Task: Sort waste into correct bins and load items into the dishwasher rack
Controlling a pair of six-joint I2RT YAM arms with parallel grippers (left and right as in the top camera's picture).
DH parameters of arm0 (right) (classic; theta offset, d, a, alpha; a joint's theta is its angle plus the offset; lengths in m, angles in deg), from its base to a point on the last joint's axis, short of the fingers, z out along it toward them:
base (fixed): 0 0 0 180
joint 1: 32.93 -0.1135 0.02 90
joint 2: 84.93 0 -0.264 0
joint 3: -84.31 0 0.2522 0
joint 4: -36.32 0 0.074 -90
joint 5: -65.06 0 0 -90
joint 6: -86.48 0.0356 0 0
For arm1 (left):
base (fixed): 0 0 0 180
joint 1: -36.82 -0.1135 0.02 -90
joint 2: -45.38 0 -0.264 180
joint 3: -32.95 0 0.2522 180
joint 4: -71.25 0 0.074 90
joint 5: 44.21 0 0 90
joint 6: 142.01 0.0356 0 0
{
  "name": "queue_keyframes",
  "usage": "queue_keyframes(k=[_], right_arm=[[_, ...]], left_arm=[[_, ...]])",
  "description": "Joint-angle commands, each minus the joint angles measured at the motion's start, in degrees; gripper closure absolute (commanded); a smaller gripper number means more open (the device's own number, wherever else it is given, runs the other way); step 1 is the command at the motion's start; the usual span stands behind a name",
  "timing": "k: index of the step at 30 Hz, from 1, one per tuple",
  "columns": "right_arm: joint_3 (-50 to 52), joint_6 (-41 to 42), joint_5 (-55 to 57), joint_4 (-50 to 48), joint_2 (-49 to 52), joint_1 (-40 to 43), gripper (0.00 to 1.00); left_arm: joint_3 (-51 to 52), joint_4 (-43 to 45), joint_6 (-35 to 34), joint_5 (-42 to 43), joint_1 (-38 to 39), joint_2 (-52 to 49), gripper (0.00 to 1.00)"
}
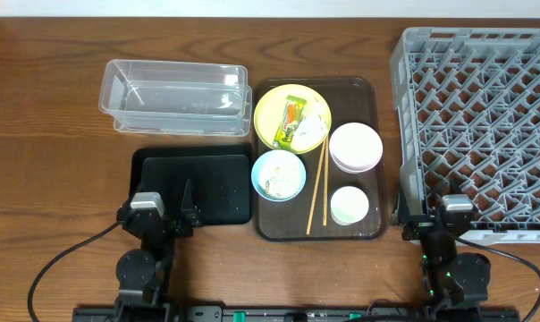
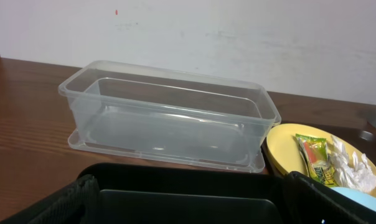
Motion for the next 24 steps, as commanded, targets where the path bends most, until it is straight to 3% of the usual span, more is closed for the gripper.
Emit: queue_keyframes(k=[1, 12, 18, 24], right_arm=[[0.07, 0.24, 0.2, 0.15, -0.07, -0.81, 0.01], [-8.94, 0.17, 4.63, 4.02, 7.02, -0.81, 0.01], [-20.52, 0.15, 6.03, 10.43, 21.68, -0.81, 0.01], [-32.22, -0.04, 6.43, 17.11, 37.13, -0.81, 0.01]], left_arm=[[0.98, -2.38, 0.68, -1.31, -0.33, -0.74, 0.04], [-4.28, -2.62, 0.63, -1.36, -0.33, -6.75, 0.04], [-15.52, -4.59, 0.63, -1.27, -0.33, -22.01, 0.04], [-32.85, -17.38, 0.74, 4.79, -0.33, -40.92, 0.04]])
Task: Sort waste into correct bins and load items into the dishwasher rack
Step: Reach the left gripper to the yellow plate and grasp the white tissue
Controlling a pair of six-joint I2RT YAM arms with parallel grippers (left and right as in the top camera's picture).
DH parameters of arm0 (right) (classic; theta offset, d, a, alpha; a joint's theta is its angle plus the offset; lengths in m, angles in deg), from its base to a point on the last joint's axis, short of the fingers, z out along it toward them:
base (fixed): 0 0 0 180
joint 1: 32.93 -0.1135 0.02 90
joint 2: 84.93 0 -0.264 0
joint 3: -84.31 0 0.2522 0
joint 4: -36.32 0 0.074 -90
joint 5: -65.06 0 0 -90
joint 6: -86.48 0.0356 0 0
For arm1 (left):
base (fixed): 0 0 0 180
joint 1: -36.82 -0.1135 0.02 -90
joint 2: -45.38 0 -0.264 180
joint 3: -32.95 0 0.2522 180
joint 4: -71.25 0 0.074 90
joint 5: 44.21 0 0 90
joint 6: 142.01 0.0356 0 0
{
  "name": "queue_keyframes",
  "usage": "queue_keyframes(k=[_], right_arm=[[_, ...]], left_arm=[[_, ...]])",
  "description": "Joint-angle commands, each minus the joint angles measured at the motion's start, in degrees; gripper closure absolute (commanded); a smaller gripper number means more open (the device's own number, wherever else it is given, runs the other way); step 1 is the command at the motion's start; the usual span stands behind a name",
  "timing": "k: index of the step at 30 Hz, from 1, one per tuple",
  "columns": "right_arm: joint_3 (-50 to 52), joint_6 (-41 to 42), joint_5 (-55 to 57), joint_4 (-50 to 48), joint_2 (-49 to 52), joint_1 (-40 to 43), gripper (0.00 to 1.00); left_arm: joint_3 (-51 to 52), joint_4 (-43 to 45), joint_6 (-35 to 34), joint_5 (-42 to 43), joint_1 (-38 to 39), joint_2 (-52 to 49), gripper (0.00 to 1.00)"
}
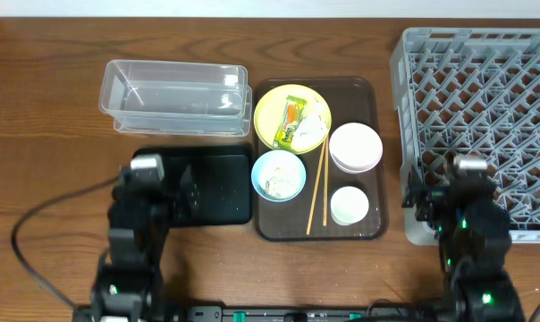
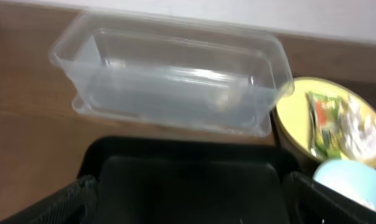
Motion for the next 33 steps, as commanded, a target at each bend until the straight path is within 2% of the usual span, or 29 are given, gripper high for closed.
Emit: queue_keyframes(k=[1, 5, 10, 17, 23, 31, 33], right_arm=[[-6.51, -0.31, 1.16, 3.15, 7.52, -0.81, 0.01], [-13.09, -0.72, 1.2, 9.92, 16.04, -0.81, 0.01], [-18.45, -0.7, 0.68, 15.74, 22.95, -0.76, 0.01], [-18.93, -0.63, -0.76, 14.69, 23.96, -0.76, 0.01], [-18.93, -0.63, -0.79, 14.53, 23.98, -0.76, 0.01], [-18.93, -0.63, -0.81, 14.38, 24.0, -0.76, 0.01], [-18.93, -0.63, -0.76, 14.53, 24.0, -0.76, 0.01]], left_arm=[[-10.21, -6.47, 0.72, 5.05, -0.28, -9.73, 0.04], [-22.56, -21.66, 0.72, 8.74, -0.28, -20.98, 0.04], [-32.5, -36.39, 0.74, 7.63, -0.28, -28.57, 0.04], [-32.57, -35.12, 0.7, 9.42, -0.28, -30.88, 0.04], [-34.32, -27.78, -0.15, 13.35, 0.07, -31.8, 0.04], [-45.72, -23.89, 3.67, 11.5, 6.38, -44.06, 0.06], [-48.33, -21.99, 3.78, 8.72, 8.76, -47.8, 0.06]])
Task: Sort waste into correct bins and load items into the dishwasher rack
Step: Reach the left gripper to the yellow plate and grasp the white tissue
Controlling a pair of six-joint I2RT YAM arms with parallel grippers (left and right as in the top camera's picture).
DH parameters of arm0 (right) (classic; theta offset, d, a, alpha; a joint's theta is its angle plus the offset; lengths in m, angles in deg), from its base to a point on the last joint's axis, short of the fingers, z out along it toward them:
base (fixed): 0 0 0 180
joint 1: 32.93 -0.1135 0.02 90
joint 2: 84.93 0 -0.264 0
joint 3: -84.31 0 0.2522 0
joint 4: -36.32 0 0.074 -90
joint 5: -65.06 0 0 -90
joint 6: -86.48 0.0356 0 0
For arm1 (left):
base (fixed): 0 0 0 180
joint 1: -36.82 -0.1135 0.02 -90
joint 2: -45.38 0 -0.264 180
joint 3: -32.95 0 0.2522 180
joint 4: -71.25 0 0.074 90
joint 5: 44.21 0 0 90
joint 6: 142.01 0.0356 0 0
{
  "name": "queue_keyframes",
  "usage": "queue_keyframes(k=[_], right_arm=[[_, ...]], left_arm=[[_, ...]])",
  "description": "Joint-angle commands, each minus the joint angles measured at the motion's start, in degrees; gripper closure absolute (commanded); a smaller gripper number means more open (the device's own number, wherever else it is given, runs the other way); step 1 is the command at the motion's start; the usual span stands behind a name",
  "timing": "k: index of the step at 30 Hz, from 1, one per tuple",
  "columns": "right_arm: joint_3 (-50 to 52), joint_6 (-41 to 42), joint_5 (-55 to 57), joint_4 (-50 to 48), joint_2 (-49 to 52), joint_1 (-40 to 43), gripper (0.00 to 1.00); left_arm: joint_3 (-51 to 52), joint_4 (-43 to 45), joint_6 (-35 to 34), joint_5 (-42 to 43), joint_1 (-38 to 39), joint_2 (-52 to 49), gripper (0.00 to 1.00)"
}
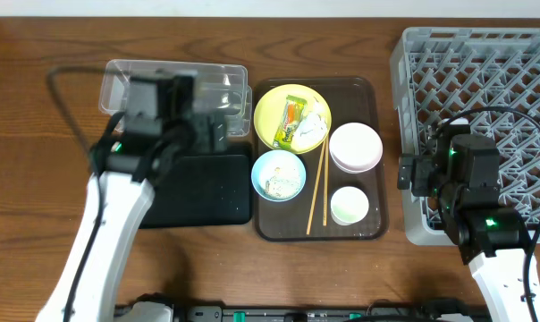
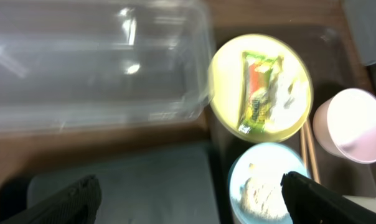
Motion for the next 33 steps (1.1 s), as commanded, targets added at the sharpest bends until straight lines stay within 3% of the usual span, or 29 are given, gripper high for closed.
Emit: queue_keyframes(k=[1, 12, 19, 23, 30, 33], right_arm=[[-1.51, -0.42, -0.26, 0.07, -0.15, -0.76, 0.01], [-1.49, -0.42, -0.26, 0.13, 0.13, -0.76, 0.01], [-1.49, -0.42, -0.26, 0.13, 0.13, -0.76, 0.01], [-1.49, -0.42, -0.26, 0.39, 0.13, -0.76, 0.01], [-1.49, -0.42, -0.26, 0.5, 0.13, -0.76, 0.01], [-1.49, -0.42, -0.26, 0.5, 0.13, -0.76, 0.01]], left_arm=[[-4.55, 2.45, 2.14, -3.72, 3.85, -5.77, 0.06], [-6.23, 19.26, 2.1, -4.76, 15.13, -21.14, 0.09], [-6.23, 23.12, 2.1, -4.79, 19.8, -30.45, 0.1], [-6.23, 24.04, 2.1, -4.76, 21.33, -34.36, 0.15], [-6.23, 24.02, 2.1, -4.76, 22.91, -38.16, 0.41], [-6.25, 24.3, 2.1, -4.79, 22.93, -38.21, 0.64]])
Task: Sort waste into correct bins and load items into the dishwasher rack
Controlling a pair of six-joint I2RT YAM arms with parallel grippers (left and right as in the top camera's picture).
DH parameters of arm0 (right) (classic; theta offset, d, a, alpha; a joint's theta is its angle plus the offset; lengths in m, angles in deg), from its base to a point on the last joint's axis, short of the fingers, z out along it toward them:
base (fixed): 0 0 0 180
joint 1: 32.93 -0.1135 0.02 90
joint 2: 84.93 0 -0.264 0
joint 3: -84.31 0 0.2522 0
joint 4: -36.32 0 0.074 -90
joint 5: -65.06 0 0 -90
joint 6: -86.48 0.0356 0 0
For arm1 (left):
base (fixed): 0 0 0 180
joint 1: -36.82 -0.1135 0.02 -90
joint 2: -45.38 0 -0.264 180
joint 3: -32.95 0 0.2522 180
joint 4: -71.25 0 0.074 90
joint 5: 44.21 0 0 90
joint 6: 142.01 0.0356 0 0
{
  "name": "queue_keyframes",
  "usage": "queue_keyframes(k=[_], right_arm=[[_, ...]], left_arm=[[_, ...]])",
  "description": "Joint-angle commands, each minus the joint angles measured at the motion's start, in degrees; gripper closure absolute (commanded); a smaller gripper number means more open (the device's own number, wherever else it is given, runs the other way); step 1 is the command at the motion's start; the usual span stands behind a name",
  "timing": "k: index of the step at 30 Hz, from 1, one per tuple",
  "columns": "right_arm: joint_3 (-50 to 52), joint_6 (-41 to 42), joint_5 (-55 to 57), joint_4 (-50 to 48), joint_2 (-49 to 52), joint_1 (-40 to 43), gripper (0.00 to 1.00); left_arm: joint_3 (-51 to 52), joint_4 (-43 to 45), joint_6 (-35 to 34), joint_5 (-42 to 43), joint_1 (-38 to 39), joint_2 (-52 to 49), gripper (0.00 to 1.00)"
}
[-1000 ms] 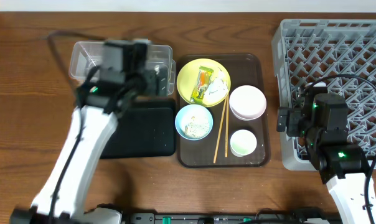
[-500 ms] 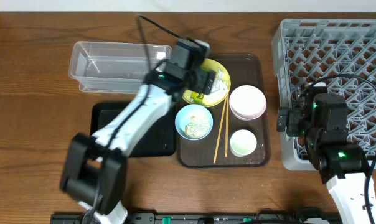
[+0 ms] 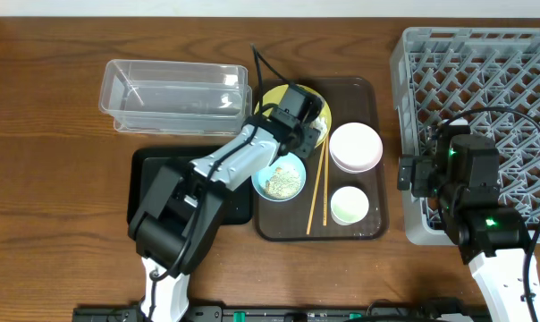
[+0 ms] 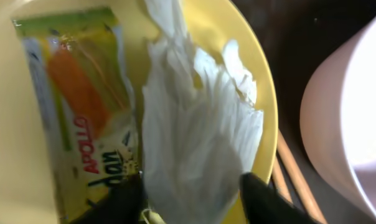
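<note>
On the yellow plate [image 4: 14, 124] lie a crumpled white napkin [image 4: 194, 137] and a green-and-orange snack wrapper [image 4: 82, 118]. My left gripper [image 4: 191, 202] is down on the plate, its two black fingers pressed against either side of the napkin. In the overhead view the left gripper [image 3: 304, 125] covers the plate's [image 3: 268, 116] right half. My right gripper [image 3: 411, 174] hovers at the left edge of the grey dishwasher rack [image 3: 485, 98]; its jaws cannot be made out.
The brown tray [image 3: 373, 98] also carries a blue bowl [image 3: 279, 179] with food scraps, a pink bowl [image 3: 355, 148], a white cup [image 3: 349, 205] and wooden chopsticks [image 3: 319, 183]. A clear bin [image 3: 176, 94] and a black bin [image 3: 225, 201] stand left of the tray.
My left gripper was high over the clear bin and black bin with its fingers wide apart. It is now down on the yellow plate with the fingers narrowed onto the napkin. The right arm has not moved.
Both arms first rested low at the table's front edge. Then both were raised. Later the left was above the clear bin and the right beside the rack's left edge. Now the left is at the yellow plate, its fingers against the napkin.
</note>
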Motion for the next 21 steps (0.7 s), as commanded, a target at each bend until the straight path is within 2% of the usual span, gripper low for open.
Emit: queue_keyframes(k=[1, 3, 5, 8, 13, 21], right_arm=[[-1.46, -0.42, -0.26, -0.04, 0.09, -0.76, 0.01], [-1.46, -0.44, -0.26, -0.04, 0.07, -0.76, 0.01], [-1.46, -0.42, -0.26, -0.02, 0.07, -0.76, 0.01], [-1.46, -0.44, -0.26, -0.09, 0.07, -0.76, 0.01], [-1.46, -0.46, -0.11, -0.07, 0.07, -0.76, 0.01], [-1.46, -0.44, -0.04, -0.09, 0.07, -0.76, 0.01]], left_arm=[[-1.16, 0.55, 0.79, -0.66, 0.11, -0.13, 0.71], [-1.16, 0.33, 0.79, -0.66, 0.11, -0.11, 0.86], [-1.16, -0.02, 0.79, -0.68, 0.09, 0.09, 0.93], [-1.16, -0.74, 0.76, -0.68, -0.39, 1.9, 0.94], [-1.18, -4.02, 0.74, -0.68, -2.89, 10.38, 0.94], [-1.16, -6.84, -2.08, -0.7, -14.84, 20.17, 0.94]])
